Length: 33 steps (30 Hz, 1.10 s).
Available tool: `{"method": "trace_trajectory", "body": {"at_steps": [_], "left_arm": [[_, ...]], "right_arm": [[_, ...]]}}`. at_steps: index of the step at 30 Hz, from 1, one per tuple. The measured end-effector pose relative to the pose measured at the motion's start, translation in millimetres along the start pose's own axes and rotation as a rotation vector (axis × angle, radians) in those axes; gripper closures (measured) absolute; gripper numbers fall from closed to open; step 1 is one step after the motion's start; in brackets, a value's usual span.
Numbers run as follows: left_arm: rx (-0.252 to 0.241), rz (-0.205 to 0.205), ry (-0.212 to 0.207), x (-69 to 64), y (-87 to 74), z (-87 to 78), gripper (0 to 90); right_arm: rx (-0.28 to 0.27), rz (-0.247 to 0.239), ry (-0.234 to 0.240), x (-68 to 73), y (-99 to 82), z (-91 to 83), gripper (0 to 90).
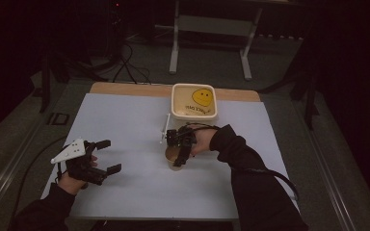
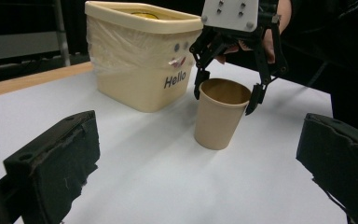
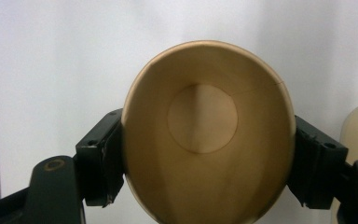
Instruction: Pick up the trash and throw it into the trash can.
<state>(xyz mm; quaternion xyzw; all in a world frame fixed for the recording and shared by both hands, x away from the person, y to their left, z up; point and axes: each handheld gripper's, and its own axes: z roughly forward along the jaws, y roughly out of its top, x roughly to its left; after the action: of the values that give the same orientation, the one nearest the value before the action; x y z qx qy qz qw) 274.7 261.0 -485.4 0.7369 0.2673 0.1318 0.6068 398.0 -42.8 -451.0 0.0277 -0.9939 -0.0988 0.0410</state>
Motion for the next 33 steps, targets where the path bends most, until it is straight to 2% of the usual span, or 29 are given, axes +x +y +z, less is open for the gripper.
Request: {"method": "trace_trajectory", "body": {"at_steps": [14,17,27,33], "left_arm": [[0.002,0.001,-0.002,-0.2,0.0,0.4,0.6],[0.004,-0.001,-0.002,-0.2,-0.1,0.6,0.6],[0.007,-0.001,-0.002,-0.3,-0.2,1.5,0.6],[0.007,0.0,-0.003,-0.1,-0.2,1.7,0.6]], "right_arm": [[-0.021,0.008,0.01,2.8,1.6,-30.7,25.3],[-0.013,0.006,0.005,3.9,1.0,-39.8,25.3],[-0.049,0.022,-0.009,7.0,-4.5,-70.9,26.0],[-0.048,0.023,-0.02,8.6,-5.3,-84.1,26.0]]}}
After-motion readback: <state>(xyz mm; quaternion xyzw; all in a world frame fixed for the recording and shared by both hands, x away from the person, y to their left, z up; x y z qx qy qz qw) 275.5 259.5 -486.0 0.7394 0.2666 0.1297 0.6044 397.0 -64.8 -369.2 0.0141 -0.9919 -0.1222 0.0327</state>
